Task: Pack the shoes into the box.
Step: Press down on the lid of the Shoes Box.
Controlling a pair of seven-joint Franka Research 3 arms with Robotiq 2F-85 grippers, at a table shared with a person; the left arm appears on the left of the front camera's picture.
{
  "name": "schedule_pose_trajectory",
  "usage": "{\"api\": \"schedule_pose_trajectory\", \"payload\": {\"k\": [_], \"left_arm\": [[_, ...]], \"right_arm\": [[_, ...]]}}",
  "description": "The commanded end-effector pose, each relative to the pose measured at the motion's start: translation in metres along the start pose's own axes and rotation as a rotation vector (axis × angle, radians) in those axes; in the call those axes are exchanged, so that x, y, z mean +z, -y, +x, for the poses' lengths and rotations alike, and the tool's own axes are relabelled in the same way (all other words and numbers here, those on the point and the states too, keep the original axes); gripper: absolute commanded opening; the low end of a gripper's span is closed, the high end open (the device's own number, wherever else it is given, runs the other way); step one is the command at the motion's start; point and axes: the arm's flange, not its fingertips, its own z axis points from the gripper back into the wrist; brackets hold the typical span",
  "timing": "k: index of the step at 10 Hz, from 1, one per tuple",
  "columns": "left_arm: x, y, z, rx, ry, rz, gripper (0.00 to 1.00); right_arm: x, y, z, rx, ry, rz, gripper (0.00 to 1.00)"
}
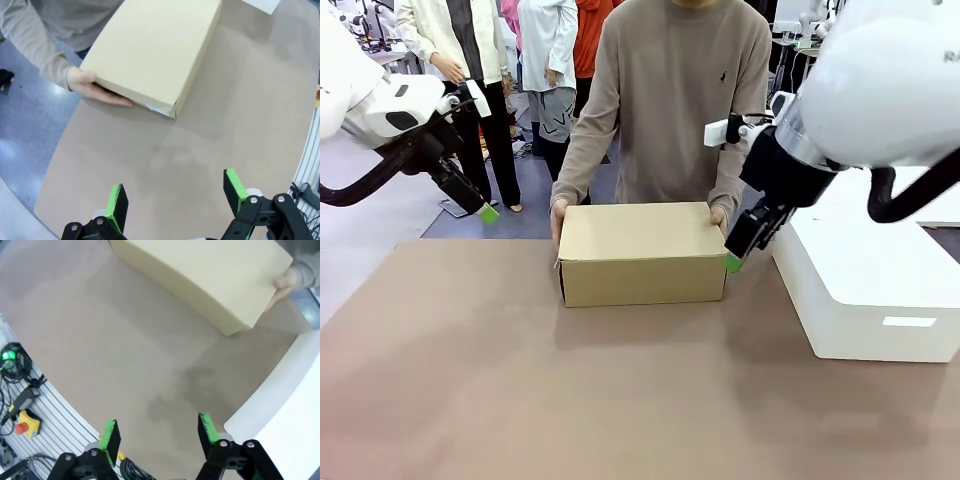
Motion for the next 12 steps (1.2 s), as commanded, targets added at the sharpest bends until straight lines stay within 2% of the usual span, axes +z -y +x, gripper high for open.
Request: {"api": "schedule_pose_trajectory", "payload": {"k": [1,4,6,7,12], "left_arm": [[0.001,0.0,-0.001,-0.001,-0.006,0.011,1.0],[0.001,0.0,-0.001,-0.001,-0.006,0.011,1.0],[0.001,0.0,-0.001,-0.001,-0.006,0.011,1.0],[0.001,0.0,-0.001,-0.001,-0.006,0.011,1.0],[0.001,0.0,-0.001,-0.001,-0.006,0.011,1.0]], "right_arm": [[-0.003,-0.009,-0.017,-0.037,-0.013,-0.081,1.0],[-0.01,-0.005,-0.026,-0.084,-0.005,-0.102,1.0],[-0.017,0.001,-0.026,-0.107,0.043,-0.121,1.0],[-0.006,-0.001,-0.024,-0.073,-0.017,-0.094,1.0],[-0.006,-0.001,-0.024,-0.073,-0.017,-0.094,1.0]]}}
